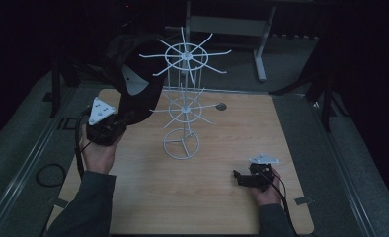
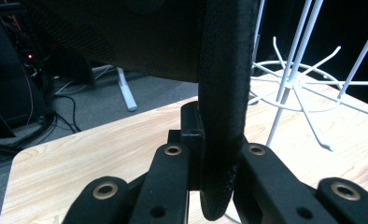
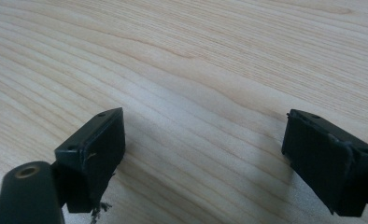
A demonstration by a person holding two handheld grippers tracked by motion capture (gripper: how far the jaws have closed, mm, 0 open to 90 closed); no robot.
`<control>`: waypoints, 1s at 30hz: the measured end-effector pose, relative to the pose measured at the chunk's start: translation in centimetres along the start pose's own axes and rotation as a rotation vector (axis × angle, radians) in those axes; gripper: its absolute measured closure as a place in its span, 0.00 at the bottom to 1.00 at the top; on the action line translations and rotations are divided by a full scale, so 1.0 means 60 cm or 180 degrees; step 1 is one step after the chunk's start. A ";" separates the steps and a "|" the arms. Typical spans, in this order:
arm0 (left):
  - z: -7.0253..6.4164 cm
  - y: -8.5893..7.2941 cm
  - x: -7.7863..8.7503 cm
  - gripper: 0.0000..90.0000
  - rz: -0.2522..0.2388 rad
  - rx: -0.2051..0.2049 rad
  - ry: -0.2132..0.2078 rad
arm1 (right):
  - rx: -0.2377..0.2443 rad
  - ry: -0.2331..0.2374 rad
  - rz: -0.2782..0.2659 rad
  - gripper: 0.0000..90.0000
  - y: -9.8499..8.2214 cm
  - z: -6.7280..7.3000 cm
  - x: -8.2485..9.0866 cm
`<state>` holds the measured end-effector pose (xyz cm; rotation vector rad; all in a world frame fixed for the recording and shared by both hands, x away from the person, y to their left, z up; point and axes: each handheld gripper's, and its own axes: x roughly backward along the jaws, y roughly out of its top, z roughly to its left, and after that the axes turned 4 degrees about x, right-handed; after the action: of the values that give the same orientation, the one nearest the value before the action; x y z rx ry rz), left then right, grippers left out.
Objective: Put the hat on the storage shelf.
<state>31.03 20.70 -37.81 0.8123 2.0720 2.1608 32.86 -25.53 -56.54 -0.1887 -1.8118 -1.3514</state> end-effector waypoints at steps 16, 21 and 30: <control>0.001 -0.015 -0.001 0.96 -0.0068 0.0026 -0.0170 | 0.0004 -0.0002 -0.0001 0.15 0.000 0.000 0.000; 0.002 -0.019 -0.001 0.96 -0.0061 0.0010 -0.0193 | 0.0005 -0.0003 0.0000 0.15 0.000 0.000 0.000; 0.004 -0.029 -0.001 0.90 -0.0060 0.0049 -0.0170 | 0.0000 0.0000 0.0003 0.15 0.000 0.000 0.000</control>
<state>30.63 21.08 -39.46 0.8390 2.0650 2.0923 32.84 -25.53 -56.53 -0.1895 -1.8116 -1.3507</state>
